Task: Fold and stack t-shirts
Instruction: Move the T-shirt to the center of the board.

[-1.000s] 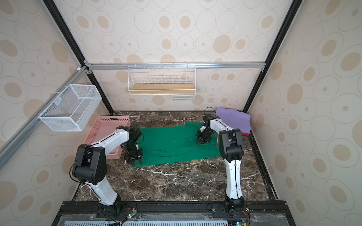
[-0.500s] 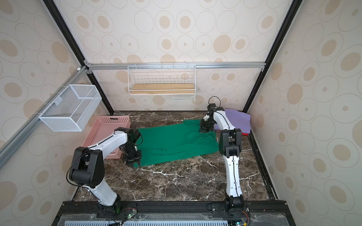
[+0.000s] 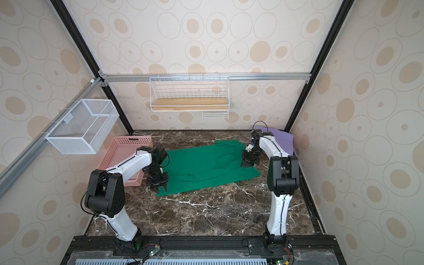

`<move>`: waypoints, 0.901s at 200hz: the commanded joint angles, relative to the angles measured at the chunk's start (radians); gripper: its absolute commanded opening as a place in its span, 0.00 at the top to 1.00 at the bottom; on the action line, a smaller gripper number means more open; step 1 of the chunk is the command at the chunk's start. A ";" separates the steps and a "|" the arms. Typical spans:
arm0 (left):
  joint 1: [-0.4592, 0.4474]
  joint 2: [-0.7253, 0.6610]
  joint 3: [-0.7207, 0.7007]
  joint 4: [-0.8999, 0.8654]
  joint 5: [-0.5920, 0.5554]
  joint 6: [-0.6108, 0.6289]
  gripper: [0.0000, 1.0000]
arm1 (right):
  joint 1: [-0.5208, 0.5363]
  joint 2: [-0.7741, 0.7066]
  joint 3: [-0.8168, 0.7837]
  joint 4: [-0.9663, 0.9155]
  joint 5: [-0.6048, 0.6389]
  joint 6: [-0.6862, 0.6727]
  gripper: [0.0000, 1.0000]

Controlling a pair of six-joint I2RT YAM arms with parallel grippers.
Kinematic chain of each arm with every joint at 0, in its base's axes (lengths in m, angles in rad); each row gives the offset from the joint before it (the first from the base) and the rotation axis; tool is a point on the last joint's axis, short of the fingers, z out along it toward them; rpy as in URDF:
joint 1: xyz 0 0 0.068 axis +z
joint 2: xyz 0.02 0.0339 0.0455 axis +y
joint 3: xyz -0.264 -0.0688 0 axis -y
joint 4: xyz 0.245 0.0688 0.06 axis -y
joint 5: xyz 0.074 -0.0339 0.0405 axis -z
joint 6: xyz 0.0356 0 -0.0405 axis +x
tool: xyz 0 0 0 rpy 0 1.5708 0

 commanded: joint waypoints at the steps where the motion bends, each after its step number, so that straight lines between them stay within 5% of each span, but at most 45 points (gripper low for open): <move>1: -0.006 0.078 0.063 0.039 0.015 -0.025 0.59 | -0.021 -0.017 -0.128 0.081 -0.010 -0.020 0.79; 98: 0.001 0.353 0.094 0.124 0.040 0.028 0.59 | -0.113 0.074 -0.163 0.090 0.021 -0.059 0.79; 180: 0.019 0.258 -0.034 0.124 0.025 0.067 0.59 | -0.188 0.025 -0.355 0.151 -0.005 -0.031 0.79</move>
